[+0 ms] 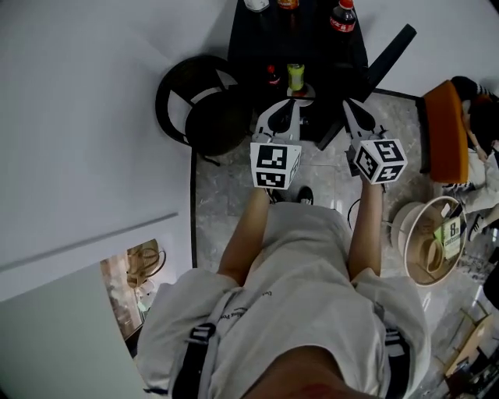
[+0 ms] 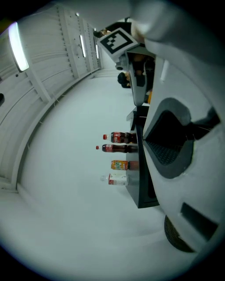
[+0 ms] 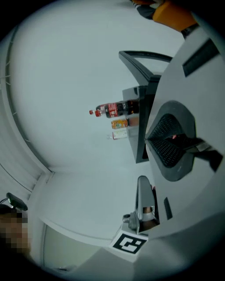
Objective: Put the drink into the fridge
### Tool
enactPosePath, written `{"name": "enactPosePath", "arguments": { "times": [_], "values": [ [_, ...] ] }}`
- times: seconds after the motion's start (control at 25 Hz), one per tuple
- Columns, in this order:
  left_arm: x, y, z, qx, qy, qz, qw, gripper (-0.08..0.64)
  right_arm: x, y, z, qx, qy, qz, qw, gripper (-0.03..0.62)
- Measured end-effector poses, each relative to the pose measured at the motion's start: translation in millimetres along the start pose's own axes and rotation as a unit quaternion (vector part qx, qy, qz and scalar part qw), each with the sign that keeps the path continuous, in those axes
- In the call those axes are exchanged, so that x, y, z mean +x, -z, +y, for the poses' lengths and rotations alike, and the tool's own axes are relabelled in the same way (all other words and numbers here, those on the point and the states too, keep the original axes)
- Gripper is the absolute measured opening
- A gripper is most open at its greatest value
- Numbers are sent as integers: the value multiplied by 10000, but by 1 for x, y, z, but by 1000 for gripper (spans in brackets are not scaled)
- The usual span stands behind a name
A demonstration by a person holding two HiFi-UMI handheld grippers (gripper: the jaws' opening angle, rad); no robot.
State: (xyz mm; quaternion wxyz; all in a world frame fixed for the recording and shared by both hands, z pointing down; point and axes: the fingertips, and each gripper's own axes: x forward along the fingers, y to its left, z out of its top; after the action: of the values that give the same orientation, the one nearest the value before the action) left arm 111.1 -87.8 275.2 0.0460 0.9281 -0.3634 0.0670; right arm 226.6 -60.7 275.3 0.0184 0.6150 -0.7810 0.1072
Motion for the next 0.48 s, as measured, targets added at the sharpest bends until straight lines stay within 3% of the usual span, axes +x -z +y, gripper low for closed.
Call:
{"name": "enactPosePath", "arguments": {
  "times": [0.08, 0.2, 0.48],
  "values": [
    [0, 7, 5, 228, 238, 314, 9990, 9, 0, -1, 9, 4, -207, 140, 9997, 6],
    [-9, 17, 21, 342, 315, 508, 9976, 9, -5, -1, 11, 261, -120, 121, 9995, 6],
    [-19, 16, 42, 253, 526, 422, 9974, 9, -8, -3, 16, 301, 285, -70, 9991, 6]
  ]
}}
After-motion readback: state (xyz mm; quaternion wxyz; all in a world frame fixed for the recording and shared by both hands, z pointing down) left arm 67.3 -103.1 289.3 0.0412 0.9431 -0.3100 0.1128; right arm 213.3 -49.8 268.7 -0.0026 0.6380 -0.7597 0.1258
